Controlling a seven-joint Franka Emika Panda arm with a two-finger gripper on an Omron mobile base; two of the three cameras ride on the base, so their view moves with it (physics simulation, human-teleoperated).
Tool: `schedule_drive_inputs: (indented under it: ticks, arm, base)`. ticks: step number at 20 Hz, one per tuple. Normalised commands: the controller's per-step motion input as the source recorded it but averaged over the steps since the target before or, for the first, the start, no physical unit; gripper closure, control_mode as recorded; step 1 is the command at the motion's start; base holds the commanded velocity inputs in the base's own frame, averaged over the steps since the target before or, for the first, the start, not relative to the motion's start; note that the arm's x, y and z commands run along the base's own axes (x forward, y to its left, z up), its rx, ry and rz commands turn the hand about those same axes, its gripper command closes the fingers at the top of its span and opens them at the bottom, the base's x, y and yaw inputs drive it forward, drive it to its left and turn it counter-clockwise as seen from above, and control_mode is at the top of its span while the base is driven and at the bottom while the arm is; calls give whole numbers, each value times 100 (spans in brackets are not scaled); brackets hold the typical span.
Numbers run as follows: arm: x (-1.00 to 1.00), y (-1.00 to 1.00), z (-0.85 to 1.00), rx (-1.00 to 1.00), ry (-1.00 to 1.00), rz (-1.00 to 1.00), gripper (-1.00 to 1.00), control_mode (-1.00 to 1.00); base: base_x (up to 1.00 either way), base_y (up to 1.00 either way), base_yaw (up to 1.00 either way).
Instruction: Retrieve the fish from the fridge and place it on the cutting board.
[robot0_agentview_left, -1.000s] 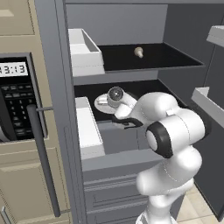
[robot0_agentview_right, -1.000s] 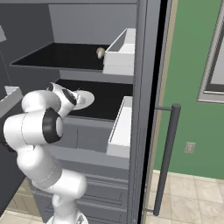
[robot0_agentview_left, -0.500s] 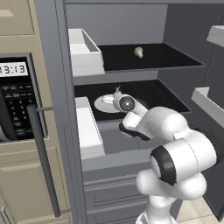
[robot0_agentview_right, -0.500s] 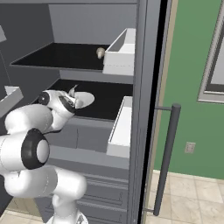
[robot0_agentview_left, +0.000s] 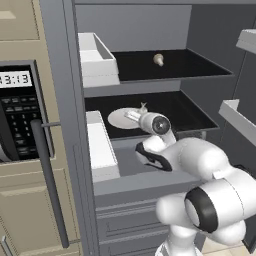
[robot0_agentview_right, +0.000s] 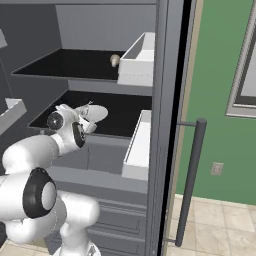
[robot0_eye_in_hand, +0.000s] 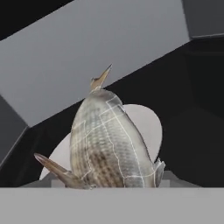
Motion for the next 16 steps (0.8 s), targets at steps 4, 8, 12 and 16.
schedule_drive_inputs:
  ticks: [4,8,12,16]
  arm:
    - [-56,-27,64,9,31,0,100,-100]
    - [-48,-4,98,0,36,0,100,-100]
    - [-36,0,69,0,29,0,100,-100]
    - [-46,0,0,-4,7,0,100,-100]
  base:
    - [0,0,0]
    - [0,0,0]
    - [0,0,0]
    - [0,0,0]
